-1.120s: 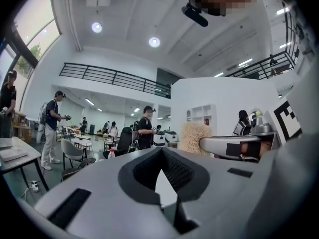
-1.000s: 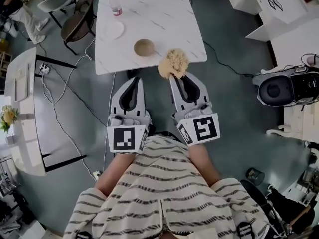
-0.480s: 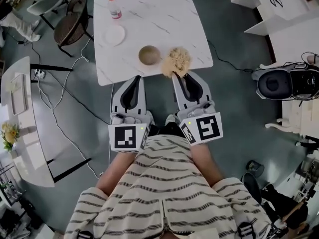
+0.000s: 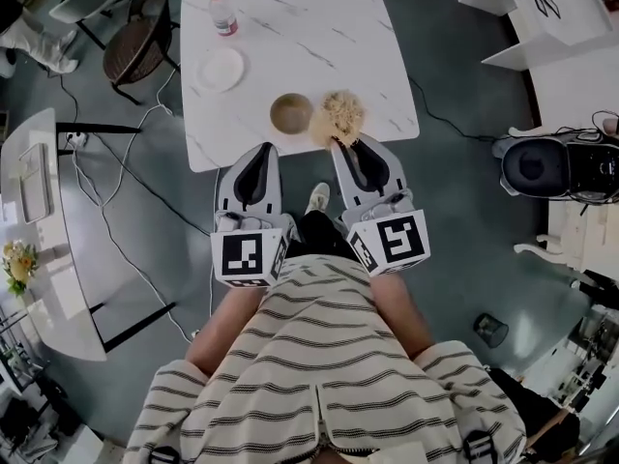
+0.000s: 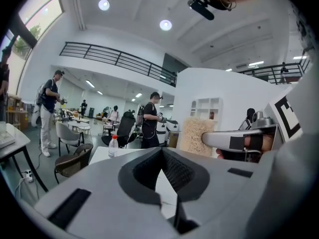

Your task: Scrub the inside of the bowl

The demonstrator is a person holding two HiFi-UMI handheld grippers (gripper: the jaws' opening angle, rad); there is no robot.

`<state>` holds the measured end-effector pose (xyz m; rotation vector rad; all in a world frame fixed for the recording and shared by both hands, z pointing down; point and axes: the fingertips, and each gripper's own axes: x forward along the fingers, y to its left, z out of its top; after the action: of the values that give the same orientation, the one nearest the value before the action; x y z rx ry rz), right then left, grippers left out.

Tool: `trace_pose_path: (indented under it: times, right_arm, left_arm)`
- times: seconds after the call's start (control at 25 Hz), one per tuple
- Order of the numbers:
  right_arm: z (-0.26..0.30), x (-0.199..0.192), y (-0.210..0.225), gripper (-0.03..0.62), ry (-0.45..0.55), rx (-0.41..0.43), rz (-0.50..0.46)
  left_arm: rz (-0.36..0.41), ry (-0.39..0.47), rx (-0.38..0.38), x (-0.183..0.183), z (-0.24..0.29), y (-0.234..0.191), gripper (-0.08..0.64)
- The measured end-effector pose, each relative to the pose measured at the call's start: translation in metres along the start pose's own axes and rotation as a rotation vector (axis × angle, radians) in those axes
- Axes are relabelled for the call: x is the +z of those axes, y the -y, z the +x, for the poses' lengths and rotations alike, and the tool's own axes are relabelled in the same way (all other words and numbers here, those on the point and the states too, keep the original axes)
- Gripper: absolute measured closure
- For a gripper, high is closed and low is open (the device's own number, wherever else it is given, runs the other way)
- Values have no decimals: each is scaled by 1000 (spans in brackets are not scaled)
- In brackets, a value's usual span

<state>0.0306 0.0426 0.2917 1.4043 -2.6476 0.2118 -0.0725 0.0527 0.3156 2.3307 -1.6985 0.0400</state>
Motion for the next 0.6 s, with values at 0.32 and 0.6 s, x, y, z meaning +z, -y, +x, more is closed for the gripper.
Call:
trace_pose_path:
  times: [0.32,0.6]
  right_arm:
    - [21,-13,29,516,-24,78,19]
    - [39,-9,59,517,1,120,22]
  left_arm:
    - [52,-12,65,-6,36,6,554]
    - [71,-7,124,-5,66,7,555]
